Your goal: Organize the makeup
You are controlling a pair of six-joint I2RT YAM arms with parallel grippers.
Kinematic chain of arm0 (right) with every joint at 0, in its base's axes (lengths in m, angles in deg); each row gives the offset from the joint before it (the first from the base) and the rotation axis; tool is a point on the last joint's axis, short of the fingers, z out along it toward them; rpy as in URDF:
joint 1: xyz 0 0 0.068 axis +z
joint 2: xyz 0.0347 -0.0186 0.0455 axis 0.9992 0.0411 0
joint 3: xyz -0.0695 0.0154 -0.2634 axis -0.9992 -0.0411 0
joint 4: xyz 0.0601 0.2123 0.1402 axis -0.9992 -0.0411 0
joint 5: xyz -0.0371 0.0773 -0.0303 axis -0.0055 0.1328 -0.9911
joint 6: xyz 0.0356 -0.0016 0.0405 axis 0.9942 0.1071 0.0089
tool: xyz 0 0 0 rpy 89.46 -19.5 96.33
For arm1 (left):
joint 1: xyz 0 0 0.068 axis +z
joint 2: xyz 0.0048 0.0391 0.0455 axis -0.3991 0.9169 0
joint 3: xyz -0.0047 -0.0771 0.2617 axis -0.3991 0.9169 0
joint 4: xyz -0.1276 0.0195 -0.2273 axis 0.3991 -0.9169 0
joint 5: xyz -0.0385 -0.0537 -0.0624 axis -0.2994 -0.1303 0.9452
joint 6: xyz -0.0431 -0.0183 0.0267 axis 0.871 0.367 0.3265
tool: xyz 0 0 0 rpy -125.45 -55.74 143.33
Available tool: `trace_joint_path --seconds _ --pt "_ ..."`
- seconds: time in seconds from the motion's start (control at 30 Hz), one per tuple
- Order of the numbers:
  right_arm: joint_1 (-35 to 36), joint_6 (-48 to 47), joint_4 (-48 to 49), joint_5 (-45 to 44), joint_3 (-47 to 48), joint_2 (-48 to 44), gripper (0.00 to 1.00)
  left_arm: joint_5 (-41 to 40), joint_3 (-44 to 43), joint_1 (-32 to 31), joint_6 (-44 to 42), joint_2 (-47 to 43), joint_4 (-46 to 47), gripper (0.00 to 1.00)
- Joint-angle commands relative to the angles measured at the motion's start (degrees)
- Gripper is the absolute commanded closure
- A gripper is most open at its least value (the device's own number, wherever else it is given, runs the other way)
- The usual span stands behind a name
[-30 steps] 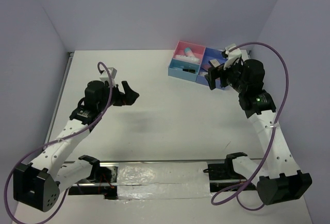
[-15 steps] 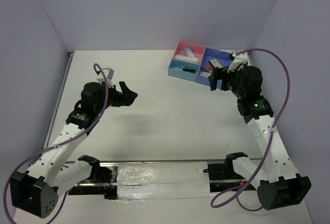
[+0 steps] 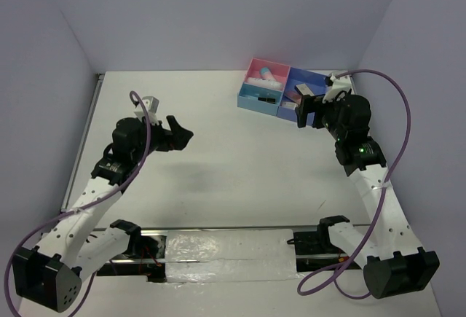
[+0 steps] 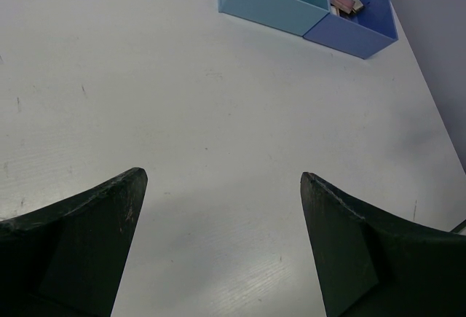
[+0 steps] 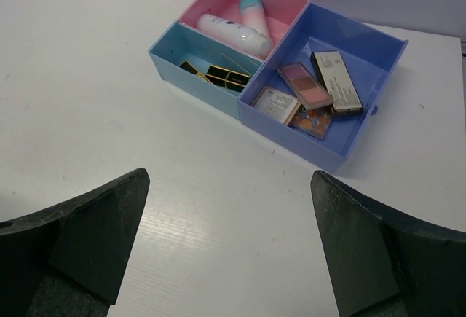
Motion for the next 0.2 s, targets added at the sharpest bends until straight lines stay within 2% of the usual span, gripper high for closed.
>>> trace_joint_path --seconds 0.0,0.17 --pt "-0.35 0.51 2.91 -0.99 -0.70 -1.24 0.00 -0.55 0.20 0.38 -0.01 -1.16 0.93 0.01" --pt "-0.44 0.51 3.34 -1.69 -1.93 -1.24 0.00 -0.56 0.29 0.38 -0.01 -1.25 1.11 0.01"
